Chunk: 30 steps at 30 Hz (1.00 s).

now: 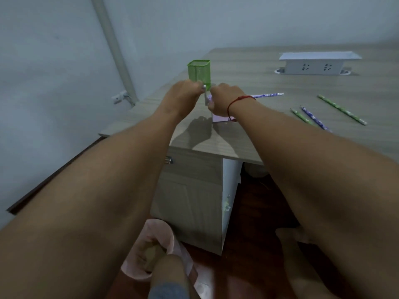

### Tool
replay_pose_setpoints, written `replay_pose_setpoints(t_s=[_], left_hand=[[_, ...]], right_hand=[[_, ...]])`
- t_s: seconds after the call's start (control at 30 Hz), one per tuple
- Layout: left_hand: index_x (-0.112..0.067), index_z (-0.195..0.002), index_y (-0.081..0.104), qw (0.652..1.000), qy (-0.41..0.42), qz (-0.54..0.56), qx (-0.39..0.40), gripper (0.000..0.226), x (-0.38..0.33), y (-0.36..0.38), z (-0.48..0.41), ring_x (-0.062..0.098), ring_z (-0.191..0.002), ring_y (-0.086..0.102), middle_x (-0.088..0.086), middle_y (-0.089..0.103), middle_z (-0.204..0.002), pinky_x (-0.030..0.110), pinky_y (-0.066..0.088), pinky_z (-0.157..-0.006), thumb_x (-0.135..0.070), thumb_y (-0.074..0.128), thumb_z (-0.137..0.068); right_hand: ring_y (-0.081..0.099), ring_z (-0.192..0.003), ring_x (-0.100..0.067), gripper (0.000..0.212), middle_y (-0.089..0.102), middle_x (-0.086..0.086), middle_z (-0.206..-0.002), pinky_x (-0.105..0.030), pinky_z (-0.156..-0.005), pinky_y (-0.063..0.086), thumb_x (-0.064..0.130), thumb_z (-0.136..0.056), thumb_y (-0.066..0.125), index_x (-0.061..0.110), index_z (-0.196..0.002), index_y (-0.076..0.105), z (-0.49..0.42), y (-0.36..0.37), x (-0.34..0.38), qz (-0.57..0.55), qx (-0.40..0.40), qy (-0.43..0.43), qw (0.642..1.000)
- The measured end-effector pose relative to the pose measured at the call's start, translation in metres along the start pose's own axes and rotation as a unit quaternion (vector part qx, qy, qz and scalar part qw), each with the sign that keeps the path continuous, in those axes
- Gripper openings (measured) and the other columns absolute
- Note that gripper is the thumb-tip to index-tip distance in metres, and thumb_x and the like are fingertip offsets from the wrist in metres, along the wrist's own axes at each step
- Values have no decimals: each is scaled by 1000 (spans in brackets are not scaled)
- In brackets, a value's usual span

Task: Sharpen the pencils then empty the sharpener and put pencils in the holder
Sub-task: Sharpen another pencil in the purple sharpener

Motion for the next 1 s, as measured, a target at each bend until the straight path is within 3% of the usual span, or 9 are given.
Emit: replay_pose_setpoints(t_s=[0.2,0.47,0.7,0.8,0.9,1.0], left_hand=[[-5,-106,63,1000,4,24,9,20,-12,6,29,43,-79,64,27,67,-89,45,49,-65,-7,47,-94],[0,-110,62,981,-58,-35,183,26,-17,32,51,39,-98,62,23,64,-107,42,47,-82,-12,44,-95],[-6,-109,64,970,-70,-36,230,30,-2,43,28,36,-100,61,19,63,-110,40,47,-84,-23,43,-97],[-7,-110,63,977,-53,-49,202,26,8,40,17,38,-99,61,20,63,-106,40,47,-80,-20,47,-94],[-10,-118,62,991,-13,-49,127,30,22,22,-7,42,-102,60,26,62,-109,44,45,-80,-8,47,-92],[-11,-118,62,996,21,-50,64,30,24,14,-25,45,-97,61,29,62,-105,46,47,-77,-7,44,-94]], right_hand=[[57,-111,-38,42,57,-20,-124,-38,-89,45,35,-97,37,7,-122,56,1,6,2,1,15,-1,1000],[55,-115,-38,40,54,-21,-128,-40,-92,44,32,-98,39,5,-125,52,8,11,11,-12,12,-40,999],[54,-117,-36,40,53,-19,-130,-39,-93,44,31,-95,44,6,-125,52,7,13,7,-20,8,-50,998],[54,-117,-35,39,52,-18,-131,-39,-93,43,30,-94,43,7,-124,52,5,15,7,-34,3,-49,998],[51,-122,-34,40,48,-16,-136,-39,-97,41,29,-94,43,10,-128,48,2,15,6,-39,-4,-37,999],[52,-120,-34,41,49,-16,-136,-39,-97,42,29,-96,43,10,-131,48,-2,6,-2,-31,8,-21,999]])
Point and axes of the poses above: each hand's wrist, its own z-axis away from the middle knuckle, its own y-axis out of the palm, x = y × z, the point moved 1 cm from there along -z, towards the middle knuckle
